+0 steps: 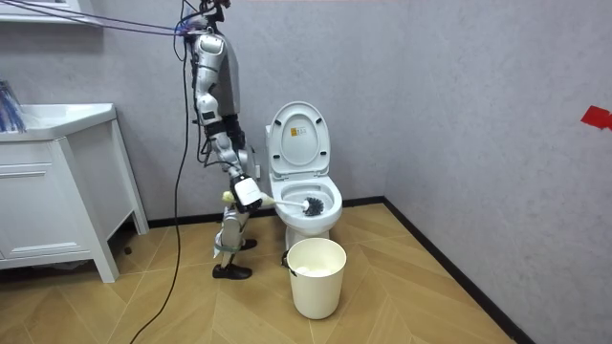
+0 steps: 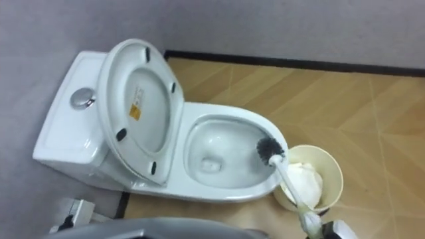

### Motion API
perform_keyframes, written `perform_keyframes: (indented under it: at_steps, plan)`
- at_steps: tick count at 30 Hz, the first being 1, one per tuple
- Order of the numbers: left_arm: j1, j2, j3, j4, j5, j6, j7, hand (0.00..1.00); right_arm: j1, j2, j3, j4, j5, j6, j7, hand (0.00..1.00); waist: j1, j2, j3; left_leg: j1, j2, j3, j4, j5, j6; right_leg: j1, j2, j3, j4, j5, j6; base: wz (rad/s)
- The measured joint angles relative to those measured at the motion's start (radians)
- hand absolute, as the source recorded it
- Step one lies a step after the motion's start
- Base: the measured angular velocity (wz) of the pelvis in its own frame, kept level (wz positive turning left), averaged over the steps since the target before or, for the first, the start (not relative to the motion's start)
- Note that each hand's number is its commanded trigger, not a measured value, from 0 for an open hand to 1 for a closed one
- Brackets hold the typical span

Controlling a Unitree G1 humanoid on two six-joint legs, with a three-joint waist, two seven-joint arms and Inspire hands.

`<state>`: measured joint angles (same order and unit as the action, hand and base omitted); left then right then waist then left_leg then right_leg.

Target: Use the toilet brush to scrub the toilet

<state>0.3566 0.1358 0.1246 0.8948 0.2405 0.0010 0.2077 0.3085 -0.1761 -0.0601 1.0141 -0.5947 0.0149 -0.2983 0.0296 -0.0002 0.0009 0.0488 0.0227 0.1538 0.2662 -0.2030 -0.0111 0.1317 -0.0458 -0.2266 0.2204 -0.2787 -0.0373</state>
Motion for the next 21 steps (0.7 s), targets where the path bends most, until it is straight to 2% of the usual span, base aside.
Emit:
perform_keyframes:
  at_steps: [2, 5, 7, 10, 12, 18, 19, 20, 21]
  plan:
    - [-0.029, 0.000, -0.030, 0.029, -0.015, 0.002, 0.000, 0.00, -0.004, 0.018, 0.000, -0.015, 0.002, -0.001, -0.031, 1.00, -0.003, 0.003, -0.0005, 0.017, 0.006, 0.011, -0.002, -0.004, -0.006, -0.002, 0.007, 0.038, -0.001, 0.006, -0.004, -0.52]
    - [-0.061, -0.008, -0.053, 0.032, -0.013, 0.006, -0.003, 0.00, -0.002, 0.032, -0.001, -0.046, 0.003, -0.001, -0.058, 1.00, -0.030, 0.006, 0.0006, 0.023, 0.011, 0.028, -0.011, -0.009, -0.008, -0.006, 0.012, 0.048, -0.001, 0.008, -0.005, -0.16]
    - [-0.076, -0.019, -0.052, 0.032, -0.014, 0.016, -0.005, 0.00, -0.003, 0.034, -0.001, -0.055, 0.005, -0.001, -0.080, 1.00, -0.031, 0.009, -0.0006, 0.035, 0.012, 0.042, -0.028, -0.009, -0.008, -0.008, 0.014, 0.060, 0.000, 0.009, -0.004, -0.17]
    - [-0.071, -0.034, -0.052, 0.032, -0.014, 0.023, -0.009, 0.00, 0.008, 0.038, -0.001, -0.092, 0.021, -0.001, -0.106, 1.00, -0.034, 0.017, -0.0018, 0.046, 0.010, 0.057, -0.041, -0.009, -0.008, -0.012, 0.013, 0.077, 0.000, 0.010, -0.002, -0.15]
    - [-0.070, -0.035, -0.052, 0.032, -0.023, 0.026, -0.009, 0.00, 0.012, 0.044, 0.000, -0.120, 0.041, -0.002, -0.118, 1.00, -0.037, 0.019, -0.0015, 0.050, 0.010, 0.064, -0.048, -0.009, -0.008, -0.013, 0.014, 0.082, 0.000, 0.010, -0.002, -0.08]
    - [-0.054, -0.035, -0.050, 0.032, -0.053, 0.025, -0.008, 0.00, 0.001, 0.048, -0.003, -0.135, 0.122, -0.038, -0.200, 1.00, -0.053, 0.024, -0.0009, 0.068, 0.010, 0.082, -0.072, -0.009, -0.009, -0.011, 0.016, 0.094, -0.002, 0.011, 0.000, -0.05]
    - [-0.051, -0.035, -0.050, 0.032, -0.053, 0.025, -0.008, 0.00, 0.001, 0.048, -0.004, -0.135, 0.133, -0.040, -0.213, 0.73, -0.053, 0.023, -0.0010, 0.070, 0.011, 0.086, -0.073, -0.009, -0.009, -0.011, 0.016, 0.098, -0.002, 0.011, 0.000, -0.07]
    - [-0.050, -0.035, -0.049, 0.032, -0.053, 0.025, -0.008, 0.00, 0.001, 0.048, -0.004, -0.136, 0.140, -0.040, -0.218, 0.35, -0.053, 0.023, -0.0010, 0.070, 0.011, 0.088, -0.074, -0.009, -0.009, -0.011, 0.017, 0.100, -0.002, 0.012, 0.001, -0.07]
    - [-0.050, -0.035, -0.049, 0.033, -0.053, 0.025, -0.008, 0.00, 0.001, 0.048, -0.004, -0.135, 0.163, -0.040, -0.228, 0.00, -0.053, 0.023, -0.0010, 0.073, 0.011, 0.090, -0.077, -0.009, -0.009, -0.011, 0.017, 0.102, -0.004, 0.012, 0.001, -0.06]
